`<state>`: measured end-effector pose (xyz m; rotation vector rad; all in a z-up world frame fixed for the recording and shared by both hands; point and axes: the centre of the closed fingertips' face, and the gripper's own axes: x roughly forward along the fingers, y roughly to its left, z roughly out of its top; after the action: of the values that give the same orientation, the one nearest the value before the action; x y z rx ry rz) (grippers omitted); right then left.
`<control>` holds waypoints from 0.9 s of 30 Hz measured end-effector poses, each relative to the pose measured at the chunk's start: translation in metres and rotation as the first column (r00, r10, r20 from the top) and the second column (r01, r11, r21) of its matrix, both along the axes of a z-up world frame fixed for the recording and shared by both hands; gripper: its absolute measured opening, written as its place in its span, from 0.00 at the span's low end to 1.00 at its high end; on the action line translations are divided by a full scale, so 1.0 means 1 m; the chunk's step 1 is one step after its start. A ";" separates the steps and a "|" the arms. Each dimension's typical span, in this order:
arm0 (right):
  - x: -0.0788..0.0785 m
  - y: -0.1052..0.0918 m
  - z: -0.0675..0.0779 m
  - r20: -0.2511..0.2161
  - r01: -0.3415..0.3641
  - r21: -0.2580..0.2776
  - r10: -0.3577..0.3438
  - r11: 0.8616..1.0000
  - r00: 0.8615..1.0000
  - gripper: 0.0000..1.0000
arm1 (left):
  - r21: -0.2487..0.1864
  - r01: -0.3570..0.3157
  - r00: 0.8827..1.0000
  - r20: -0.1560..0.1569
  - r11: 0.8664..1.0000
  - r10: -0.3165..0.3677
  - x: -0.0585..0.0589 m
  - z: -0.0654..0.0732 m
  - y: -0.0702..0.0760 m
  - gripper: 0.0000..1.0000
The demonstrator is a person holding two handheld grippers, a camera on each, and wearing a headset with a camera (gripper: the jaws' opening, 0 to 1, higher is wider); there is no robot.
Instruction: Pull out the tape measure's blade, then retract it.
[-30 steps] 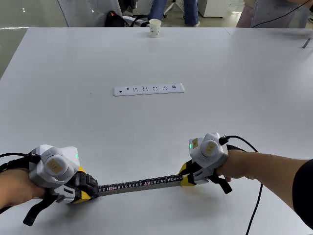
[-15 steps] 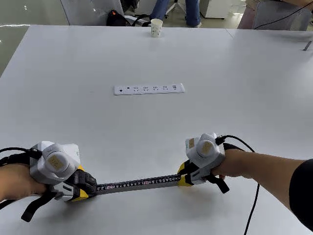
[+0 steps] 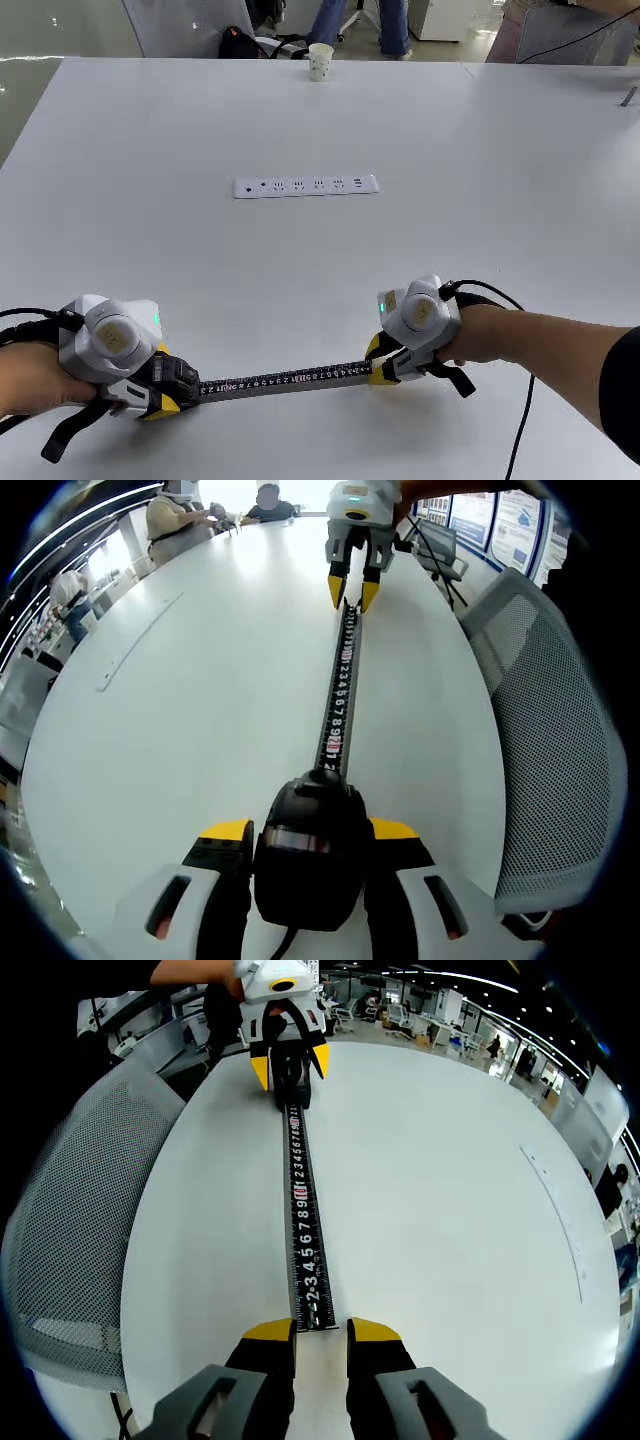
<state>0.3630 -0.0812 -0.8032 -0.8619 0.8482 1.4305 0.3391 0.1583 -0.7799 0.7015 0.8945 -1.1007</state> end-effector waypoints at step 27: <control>-0.005 -0.003 0.010 -0.016 -0.018 -0.020 0.017 1.000 1.000 0.31 | -0.009 0.002 0.999 -0.040 1.000 -0.002 -0.009 0.010 0.006 0.68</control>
<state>0.3581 -0.0846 -0.7932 -0.8764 0.8703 1.4479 0.3300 0.1642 -0.7699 0.6751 0.9224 -1.1232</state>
